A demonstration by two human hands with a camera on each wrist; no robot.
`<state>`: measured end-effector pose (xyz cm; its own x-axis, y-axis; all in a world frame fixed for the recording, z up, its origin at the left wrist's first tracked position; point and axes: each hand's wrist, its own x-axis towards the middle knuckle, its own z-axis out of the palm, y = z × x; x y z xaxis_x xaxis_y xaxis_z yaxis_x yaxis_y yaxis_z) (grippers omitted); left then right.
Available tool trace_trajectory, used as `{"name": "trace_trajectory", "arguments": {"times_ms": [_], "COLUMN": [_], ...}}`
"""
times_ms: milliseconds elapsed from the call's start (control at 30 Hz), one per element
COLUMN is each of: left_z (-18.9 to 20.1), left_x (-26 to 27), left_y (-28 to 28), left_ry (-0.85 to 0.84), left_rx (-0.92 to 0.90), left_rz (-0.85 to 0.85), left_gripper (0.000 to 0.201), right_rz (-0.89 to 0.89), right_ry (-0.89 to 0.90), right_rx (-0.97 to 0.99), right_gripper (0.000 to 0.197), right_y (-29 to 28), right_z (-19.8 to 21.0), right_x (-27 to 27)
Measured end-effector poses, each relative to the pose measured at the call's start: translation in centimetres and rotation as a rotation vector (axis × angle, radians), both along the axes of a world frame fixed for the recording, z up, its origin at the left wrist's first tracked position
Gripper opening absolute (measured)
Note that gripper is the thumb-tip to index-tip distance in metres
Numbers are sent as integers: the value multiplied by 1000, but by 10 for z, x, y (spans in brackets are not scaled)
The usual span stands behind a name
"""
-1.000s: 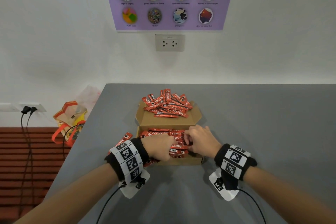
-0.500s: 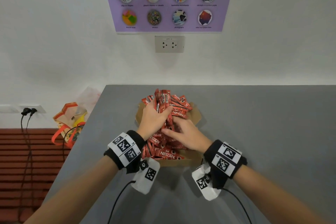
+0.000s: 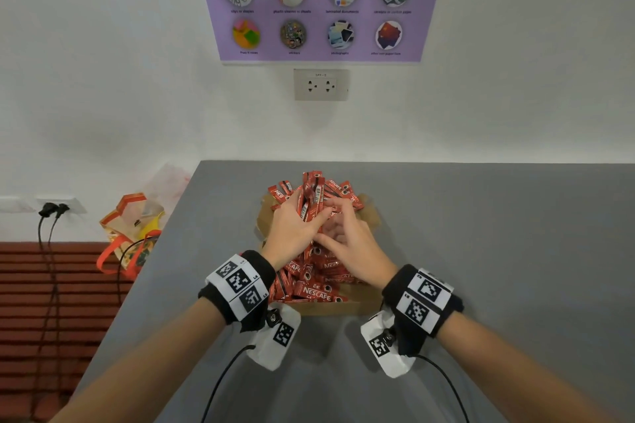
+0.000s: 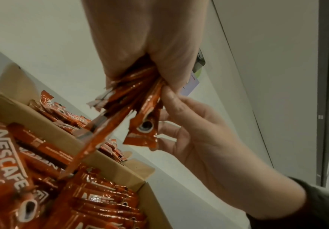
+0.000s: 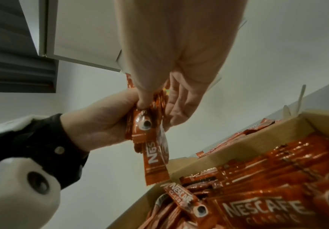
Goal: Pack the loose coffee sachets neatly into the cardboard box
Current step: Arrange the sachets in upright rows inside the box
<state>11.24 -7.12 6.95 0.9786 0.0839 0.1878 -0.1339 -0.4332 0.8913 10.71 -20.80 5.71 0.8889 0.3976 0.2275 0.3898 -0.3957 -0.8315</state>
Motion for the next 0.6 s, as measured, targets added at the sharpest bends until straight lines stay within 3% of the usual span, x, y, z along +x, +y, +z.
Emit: {"name": "trace_trajectory", "arguments": {"times_ms": [100, 300, 600], "left_z": [-2, 2, 6], "left_x": [1, -4, -5], "left_y": [2, 0, 3], "left_ry": [5, 5, -17], "left_rx": [11, -22, -19], "left_rz": [-2, -53, -48], "left_gripper": [47, 27, 21], "right_rz": [20, 15, -4], "right_ry": [-15, -26, 7], "right_rx": [-18, -32, 32], "right_gripper": [46, 23, 5], "right_y": [0, 1, 0], "right_z": [1, 0, 9], "right_x": [2, 1, 0]}}
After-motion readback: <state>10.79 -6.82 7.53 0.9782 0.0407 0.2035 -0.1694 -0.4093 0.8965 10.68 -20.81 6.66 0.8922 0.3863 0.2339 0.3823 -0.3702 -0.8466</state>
